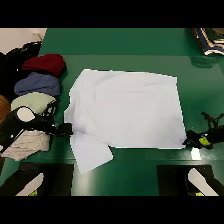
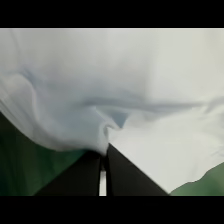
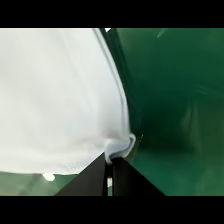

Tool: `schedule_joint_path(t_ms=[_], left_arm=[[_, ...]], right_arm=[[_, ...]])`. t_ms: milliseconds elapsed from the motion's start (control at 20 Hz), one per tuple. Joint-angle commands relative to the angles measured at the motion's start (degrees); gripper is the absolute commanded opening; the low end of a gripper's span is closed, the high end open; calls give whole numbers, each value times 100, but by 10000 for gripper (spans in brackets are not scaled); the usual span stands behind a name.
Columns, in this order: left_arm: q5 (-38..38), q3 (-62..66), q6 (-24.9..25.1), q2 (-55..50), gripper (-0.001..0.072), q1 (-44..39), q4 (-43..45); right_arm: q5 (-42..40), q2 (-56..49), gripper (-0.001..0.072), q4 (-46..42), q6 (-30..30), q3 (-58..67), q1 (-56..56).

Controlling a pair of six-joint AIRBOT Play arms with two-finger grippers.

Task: Fold the shirts.

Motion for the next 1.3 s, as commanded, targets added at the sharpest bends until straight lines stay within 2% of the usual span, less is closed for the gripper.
schedule_joint_path(t_ms=[0, 100, 250, 500, 650, 800, 1000, 1100, 1250], left_arm=[[153, 483, 79, 278, 23, -2, 92], [85, 1543, 85, 435, 24, -2, 136], [-101, 3834, 105, 466, 24, -2, 149], [2, 7464, 234, 466, 24, -2, 238], [286, 8826, 229, 466, 24, -2, 273], [490, 9554, 186, 468, 23, -2, 9], [507, 9645, 186, 450, 23, -2, -695], [568, 9307, 173, 402, 23, -2, -308], [262, 8087, 11, 229, 23, -2, -44]], right_arm=[[50, 310, 15, 199, 4, 522, 442], [-149, 734, 14, 678, 83, 1399, 669], [-907, 1237, 15, 1207, 179, 3180, 964], [-1633, 1543, 15, 1027, 177, 6015, 1145], [-1631, 1668, 15, 433, 179, 7075, 1145], [-1314, 1681, 15, -92, 188, 7744, 1143], [111, 1071, 14, -680, 275, 8939, 1143], [798, 566, 14, -809, 297, 9261, 1145], [1333, -101, 14, -748, 306, 8675, 1145]])
